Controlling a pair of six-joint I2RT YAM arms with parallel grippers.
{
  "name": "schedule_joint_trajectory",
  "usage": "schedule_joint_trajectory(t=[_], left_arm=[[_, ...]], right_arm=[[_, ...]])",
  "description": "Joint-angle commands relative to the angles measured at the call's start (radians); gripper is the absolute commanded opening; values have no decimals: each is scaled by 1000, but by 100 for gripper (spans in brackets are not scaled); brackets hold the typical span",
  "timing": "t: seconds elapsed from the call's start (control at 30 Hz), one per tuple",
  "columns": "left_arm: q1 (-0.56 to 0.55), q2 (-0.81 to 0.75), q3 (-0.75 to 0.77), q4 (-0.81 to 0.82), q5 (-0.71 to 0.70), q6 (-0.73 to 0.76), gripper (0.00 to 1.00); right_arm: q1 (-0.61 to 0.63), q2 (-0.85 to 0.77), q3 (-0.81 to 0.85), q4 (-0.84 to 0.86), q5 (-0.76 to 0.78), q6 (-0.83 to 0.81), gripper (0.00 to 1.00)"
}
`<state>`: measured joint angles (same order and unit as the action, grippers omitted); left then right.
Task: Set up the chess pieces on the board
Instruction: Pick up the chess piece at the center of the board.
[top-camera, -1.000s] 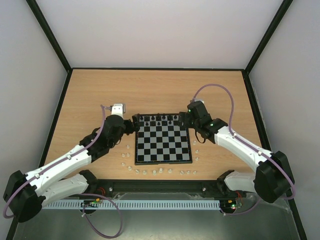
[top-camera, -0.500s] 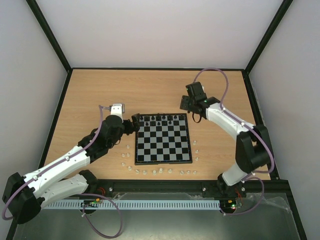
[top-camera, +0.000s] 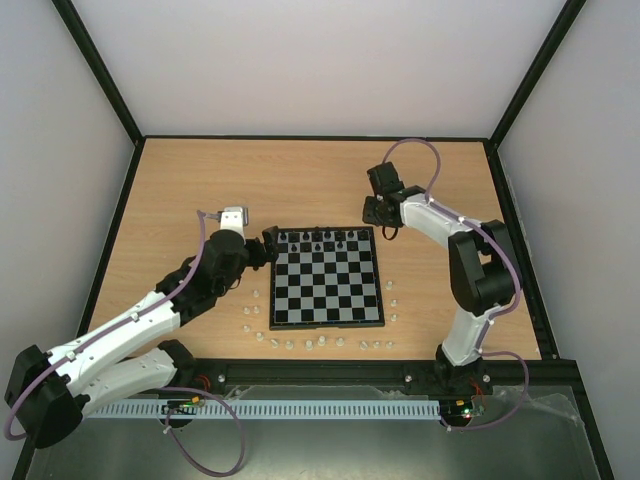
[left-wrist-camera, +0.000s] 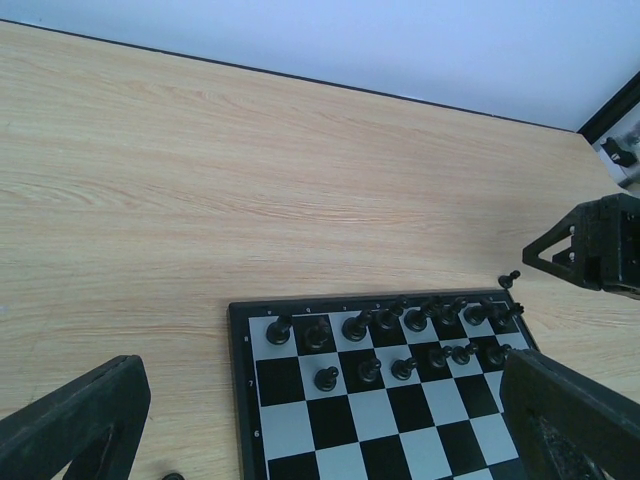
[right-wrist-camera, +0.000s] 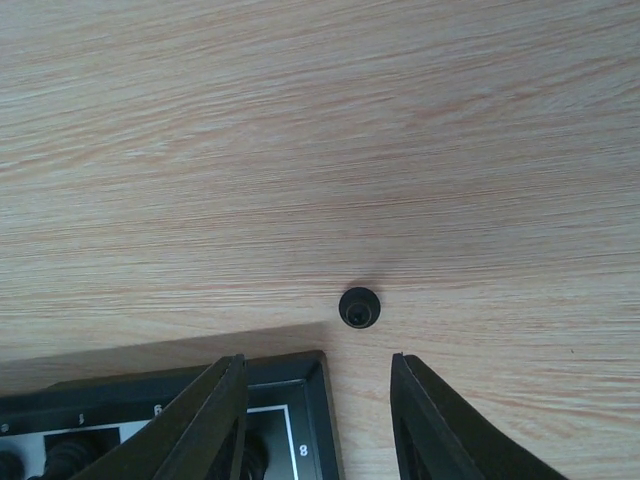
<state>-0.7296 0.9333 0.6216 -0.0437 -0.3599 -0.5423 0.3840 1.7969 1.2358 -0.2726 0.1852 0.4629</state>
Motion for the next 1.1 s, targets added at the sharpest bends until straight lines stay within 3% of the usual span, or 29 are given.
schedule_joint_trajectory(t=[0.0,0.63,1.07], left_arm=[[6,-1,0,-7,-23,2,99],[9,9,4,-10,-30,10,99],[12,15,6,-12,-25,12,99]], right_arm=[[-7,40,35,-56,15,-17,40],[-17,176,156,-93,52,-1,32],[-21,154,104,-94,89,-11,31]])
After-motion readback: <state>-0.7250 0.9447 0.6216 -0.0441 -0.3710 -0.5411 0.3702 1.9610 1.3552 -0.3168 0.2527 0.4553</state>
